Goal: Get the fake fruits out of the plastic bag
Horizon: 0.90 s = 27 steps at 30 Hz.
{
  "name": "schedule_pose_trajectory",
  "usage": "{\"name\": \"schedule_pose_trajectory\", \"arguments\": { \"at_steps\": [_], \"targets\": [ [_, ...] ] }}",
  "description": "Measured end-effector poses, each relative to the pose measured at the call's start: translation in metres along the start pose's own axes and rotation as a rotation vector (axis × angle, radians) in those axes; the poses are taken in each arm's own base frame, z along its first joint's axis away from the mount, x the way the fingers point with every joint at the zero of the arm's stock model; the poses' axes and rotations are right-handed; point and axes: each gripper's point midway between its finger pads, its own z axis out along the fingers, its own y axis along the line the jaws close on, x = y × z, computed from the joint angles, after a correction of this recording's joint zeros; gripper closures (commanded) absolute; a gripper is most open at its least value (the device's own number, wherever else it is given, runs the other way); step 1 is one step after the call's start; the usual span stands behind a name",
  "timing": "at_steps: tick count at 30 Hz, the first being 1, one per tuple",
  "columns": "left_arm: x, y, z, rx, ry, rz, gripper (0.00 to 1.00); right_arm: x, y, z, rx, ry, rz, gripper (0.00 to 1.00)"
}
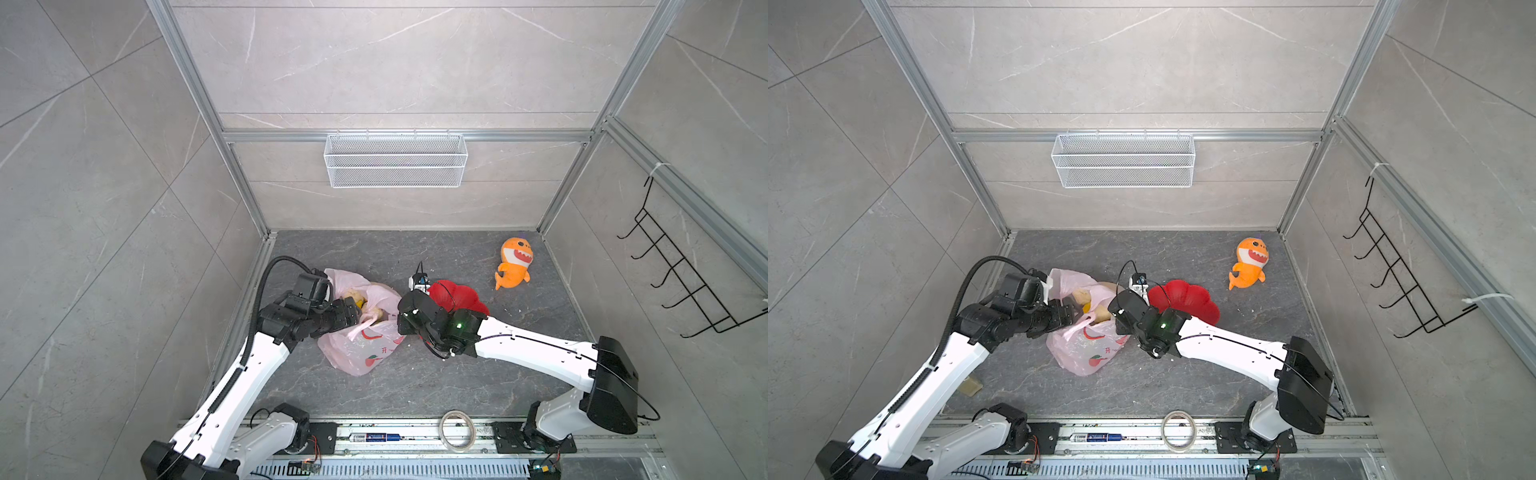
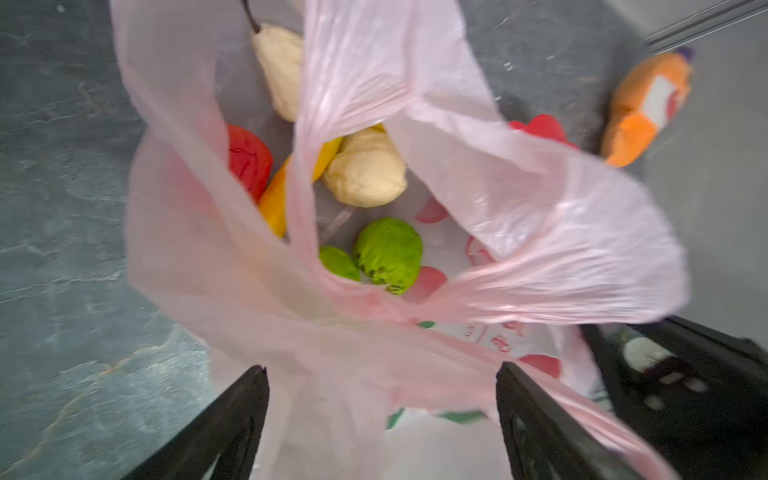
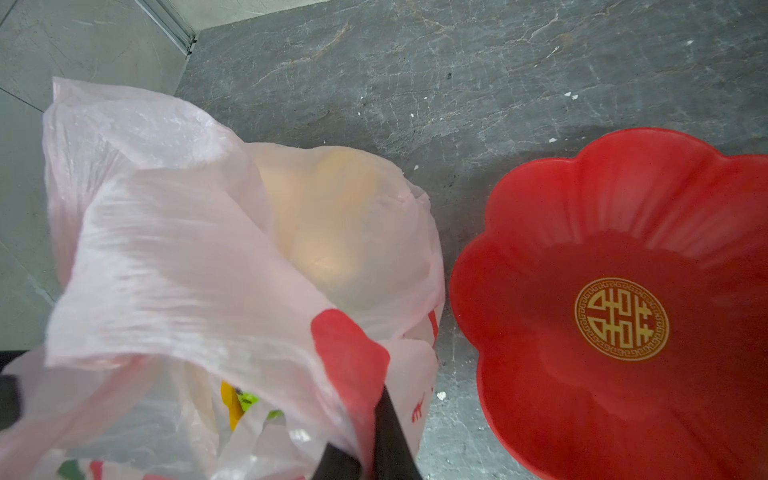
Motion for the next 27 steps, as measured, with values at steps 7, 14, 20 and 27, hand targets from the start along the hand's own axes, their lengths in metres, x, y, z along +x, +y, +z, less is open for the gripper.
{"name": "schedule_pose_trajectory", "arguments": {
  "at_steps": [7, 14, 20, 27],
  "targets": [
    [0.041, -0.001, 0.005, 0.056, 0.046, -0.016, 0.24, 0.015, -0.004, 0.017, 0.034, 0.038, -0.015, 0.90],
    [0.085, 0.017, 0.017, 0.031, 0.117, -0.052, 0.26, 0.025, -0.004, 0.030, 0.047, 0.067, -0.025, 0.90],
    [0.112, 0.050, 0.036, -0.126, 0.171, -0.083, 0.36, 0.021, 0.002, 0.028, 0.030, 0.063, -0.019, 0.90],
    [0.121, 0.077, 0.051, -0.331, 0.174, -0.104, 0.67, 0.026, 0.001, 0.032, 0.036, 0.077, -0.010, 0.90]
  ]
}}
